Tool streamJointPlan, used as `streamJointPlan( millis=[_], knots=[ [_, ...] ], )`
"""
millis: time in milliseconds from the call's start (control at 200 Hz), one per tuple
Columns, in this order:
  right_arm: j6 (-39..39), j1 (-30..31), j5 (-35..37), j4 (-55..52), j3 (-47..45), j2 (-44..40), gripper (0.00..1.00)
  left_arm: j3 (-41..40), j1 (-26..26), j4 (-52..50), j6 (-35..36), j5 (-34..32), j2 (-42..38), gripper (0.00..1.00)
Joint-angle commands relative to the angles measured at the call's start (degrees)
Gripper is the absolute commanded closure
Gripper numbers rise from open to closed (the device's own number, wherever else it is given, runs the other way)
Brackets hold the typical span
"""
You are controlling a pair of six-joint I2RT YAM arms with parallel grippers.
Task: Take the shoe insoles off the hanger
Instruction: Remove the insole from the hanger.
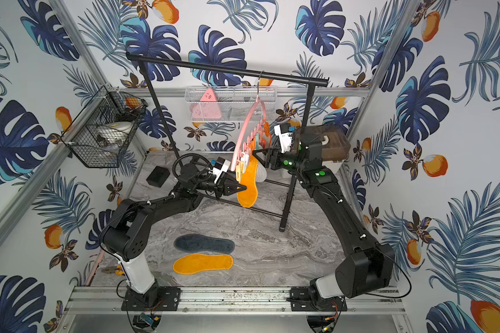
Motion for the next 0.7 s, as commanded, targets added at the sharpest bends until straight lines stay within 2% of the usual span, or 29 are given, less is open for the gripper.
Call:
streamJointPlan(
  millis=[0, 70, 305, 485, 695],
  knots=[
    [2.6, -0.9, -3.7, 4.2, -0.4, 0.3, 0.39, -0.4, -0.1, 2.1, -0.1, 0.7, -0.6, 0.95],
    [2.7, -1.3, -5.8, 4.3, -0.1, 0.9, 0.45, -0.6, -0.1, 1.9, 0.0, 0.9, -0.7, 0.95],
    [3.0, -1.3, -9.4, 4.8, 0.6, 2.7, 0.44, -0.3, -0.1, 0.6, 0.3, 1.0, -0.8, 0.95],
    [5.6, -1.3, -11.5, 8.4, 0.3, 3.3, 0.33, -1.0, -0.1, -0.1, 1.0, 1.1, -1.7, 0.95],
    [9.4, -1.3, -15.5, 12.0, 1.0, 4.4, 0.31, -1.4, 0.0, -2.2, 2.9, 1.3, -2.6, 0.95]
  ],
)
